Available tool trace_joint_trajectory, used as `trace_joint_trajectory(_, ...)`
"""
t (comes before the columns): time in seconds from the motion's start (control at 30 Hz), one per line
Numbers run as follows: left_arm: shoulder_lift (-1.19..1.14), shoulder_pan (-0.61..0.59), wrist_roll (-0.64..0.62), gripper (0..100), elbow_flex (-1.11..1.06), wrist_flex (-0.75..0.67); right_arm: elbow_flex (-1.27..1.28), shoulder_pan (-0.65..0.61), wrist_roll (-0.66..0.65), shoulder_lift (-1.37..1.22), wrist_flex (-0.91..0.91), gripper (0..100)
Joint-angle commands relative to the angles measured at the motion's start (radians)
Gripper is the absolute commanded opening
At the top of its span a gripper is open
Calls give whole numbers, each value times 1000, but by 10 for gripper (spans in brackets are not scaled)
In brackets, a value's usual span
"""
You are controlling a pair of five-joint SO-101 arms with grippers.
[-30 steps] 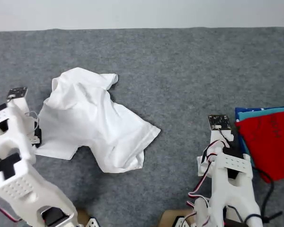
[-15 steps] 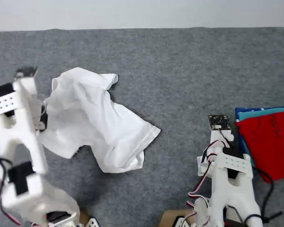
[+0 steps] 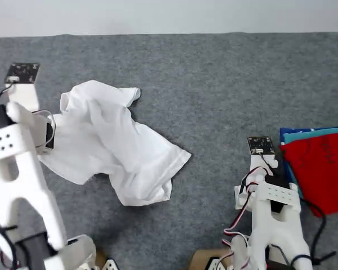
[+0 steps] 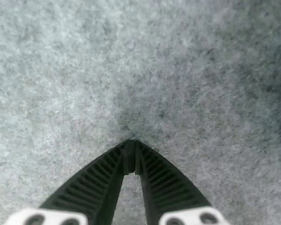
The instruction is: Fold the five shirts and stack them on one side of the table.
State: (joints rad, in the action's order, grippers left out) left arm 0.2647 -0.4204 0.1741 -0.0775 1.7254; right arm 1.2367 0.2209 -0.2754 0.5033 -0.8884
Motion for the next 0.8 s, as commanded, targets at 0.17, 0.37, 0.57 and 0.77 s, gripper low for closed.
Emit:
trace_joint_trajectory(0.17,163,2,-32,2,-33,29,51,-33,-6,-2,-27,10)
trace_joint_trajectory(0.37,235,-11,-32,2,-99,29,-158,-36,-8,81,-214,9)
trace_joint_trajectory(0.57,278,-219,-28,2,-101,28,-491,-185,-8,222,-475,11)
trace_joint_trajectory(0.77,281,-385,23,2,-101,28,-572,-498,-106,265,-489,11)
